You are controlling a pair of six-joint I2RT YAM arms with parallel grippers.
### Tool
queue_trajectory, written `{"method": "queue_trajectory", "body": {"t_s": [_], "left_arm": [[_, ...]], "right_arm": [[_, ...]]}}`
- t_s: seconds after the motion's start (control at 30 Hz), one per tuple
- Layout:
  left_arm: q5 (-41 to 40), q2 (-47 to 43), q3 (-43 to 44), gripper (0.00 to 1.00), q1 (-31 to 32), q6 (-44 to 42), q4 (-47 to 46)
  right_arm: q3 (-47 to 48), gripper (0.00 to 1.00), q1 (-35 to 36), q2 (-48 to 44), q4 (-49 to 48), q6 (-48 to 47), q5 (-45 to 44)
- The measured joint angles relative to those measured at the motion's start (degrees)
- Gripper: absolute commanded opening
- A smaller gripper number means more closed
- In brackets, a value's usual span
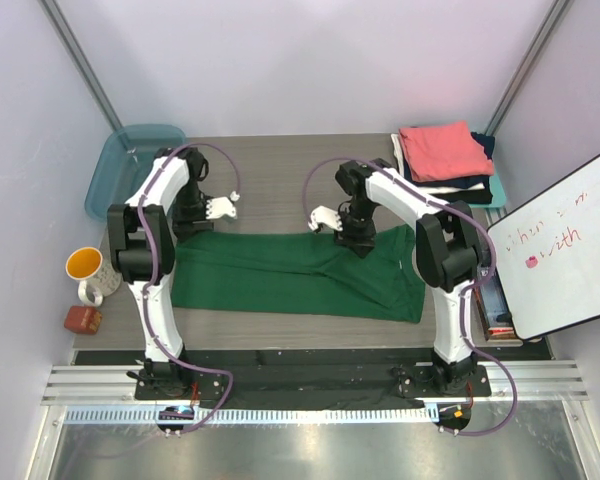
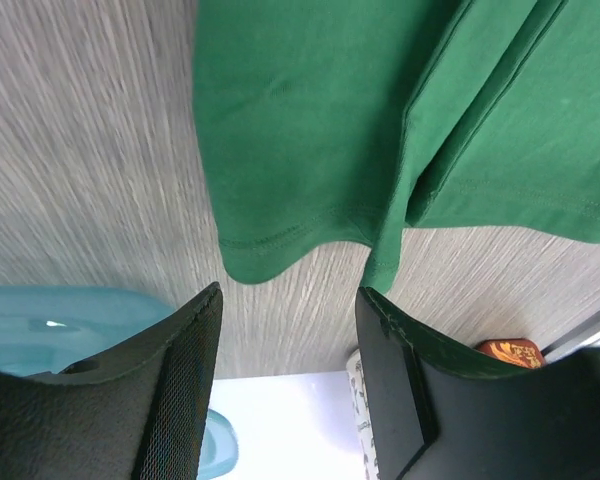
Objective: Fold and stack the t-shirts
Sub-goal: Fold the other side of the tshirt into a rectangle
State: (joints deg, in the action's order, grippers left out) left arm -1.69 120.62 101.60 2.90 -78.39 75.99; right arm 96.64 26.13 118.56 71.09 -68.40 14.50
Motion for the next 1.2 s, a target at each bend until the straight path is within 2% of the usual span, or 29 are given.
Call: {"method": "queue_trajectory", "body": {"t_s": [0.27,0.6,1.2], "left_arm": [[0.44,0.00,0.02,0.56,0.85,-0.02,0.11],[0.09,0.00,-0.26,0.56,0.85,-0.02,0.17],[-0.20,0.00,-2.29,0.55,0.85,1.70,0.17]], "right_arm": [[8.70,0.52,0.20,4.17,0.85,-2.29,2.58],[11.85,0.49,1.99,8.04,4.63,-8.83,4.35],[12.96,0.43,4.85,9.09,5.11,-11.21,6.21]]}}
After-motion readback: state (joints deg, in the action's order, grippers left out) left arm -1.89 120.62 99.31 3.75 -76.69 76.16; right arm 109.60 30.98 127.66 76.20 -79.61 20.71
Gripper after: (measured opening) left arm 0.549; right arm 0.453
